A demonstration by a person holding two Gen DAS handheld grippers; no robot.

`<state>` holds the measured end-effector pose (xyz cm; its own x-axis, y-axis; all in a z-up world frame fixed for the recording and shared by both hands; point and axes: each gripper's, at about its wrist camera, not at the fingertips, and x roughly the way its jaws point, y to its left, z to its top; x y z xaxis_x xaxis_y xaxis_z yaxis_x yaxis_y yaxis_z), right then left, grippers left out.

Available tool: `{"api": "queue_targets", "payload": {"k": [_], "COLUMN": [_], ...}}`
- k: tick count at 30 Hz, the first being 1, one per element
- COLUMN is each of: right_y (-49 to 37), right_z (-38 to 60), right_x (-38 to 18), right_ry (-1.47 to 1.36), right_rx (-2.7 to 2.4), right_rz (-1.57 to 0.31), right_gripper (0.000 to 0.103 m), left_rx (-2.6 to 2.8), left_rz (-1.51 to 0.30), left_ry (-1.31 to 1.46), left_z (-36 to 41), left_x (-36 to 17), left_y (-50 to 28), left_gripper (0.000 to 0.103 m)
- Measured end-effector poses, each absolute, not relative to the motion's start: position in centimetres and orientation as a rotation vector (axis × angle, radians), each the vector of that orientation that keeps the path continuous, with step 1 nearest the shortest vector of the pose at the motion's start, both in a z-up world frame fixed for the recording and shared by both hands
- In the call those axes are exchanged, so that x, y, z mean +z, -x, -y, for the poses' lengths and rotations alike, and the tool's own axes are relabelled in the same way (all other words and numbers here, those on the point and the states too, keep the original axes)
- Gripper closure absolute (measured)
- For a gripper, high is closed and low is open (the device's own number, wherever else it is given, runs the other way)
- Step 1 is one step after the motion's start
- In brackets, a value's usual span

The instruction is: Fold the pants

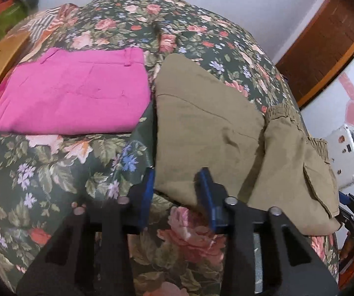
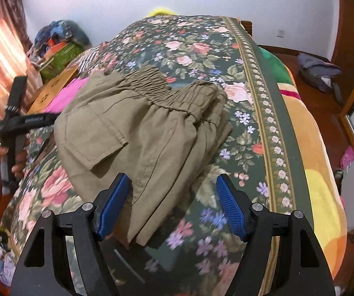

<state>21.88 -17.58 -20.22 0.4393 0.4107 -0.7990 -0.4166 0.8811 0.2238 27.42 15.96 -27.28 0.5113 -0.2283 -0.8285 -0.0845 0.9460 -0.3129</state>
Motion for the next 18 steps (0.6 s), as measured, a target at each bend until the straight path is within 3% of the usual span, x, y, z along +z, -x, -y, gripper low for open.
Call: {"api": "queue_targets", "payload": {"k": [3,9,11,18], "right_y": [-22.8,-24.1,-24.6,-27.3], "right_z": [17.7,17.4,17.2,16.4], "right_x": [-20.7,-20.8,-20.8,-21.7], "right_ry": [-0.010,0.041,0.074,0.170], "right_rx": [0.507,0.509,0.517,0.502], "right_rz": [-0.984,-0.976,-0.970,-0.966], "right_gripper": [0.034,0.034,0.034,0.034], "left_rx": [-0.066,0.012,0.039,0.055], "left_rz": [-1.048,-1.053,-1.068,-1.069], "left_ry": [0.354,0.254,0.227,0.262], "left_z": [-16.4,-15.8,-15.7,-16.9], "left_x": [-27.5,-27.6,-28.0,-27.2], "left_y": [-26.7,-23.9,-22.9,-20.7], "left_gripper": [0.086,0.088,0.095,0.095]}}
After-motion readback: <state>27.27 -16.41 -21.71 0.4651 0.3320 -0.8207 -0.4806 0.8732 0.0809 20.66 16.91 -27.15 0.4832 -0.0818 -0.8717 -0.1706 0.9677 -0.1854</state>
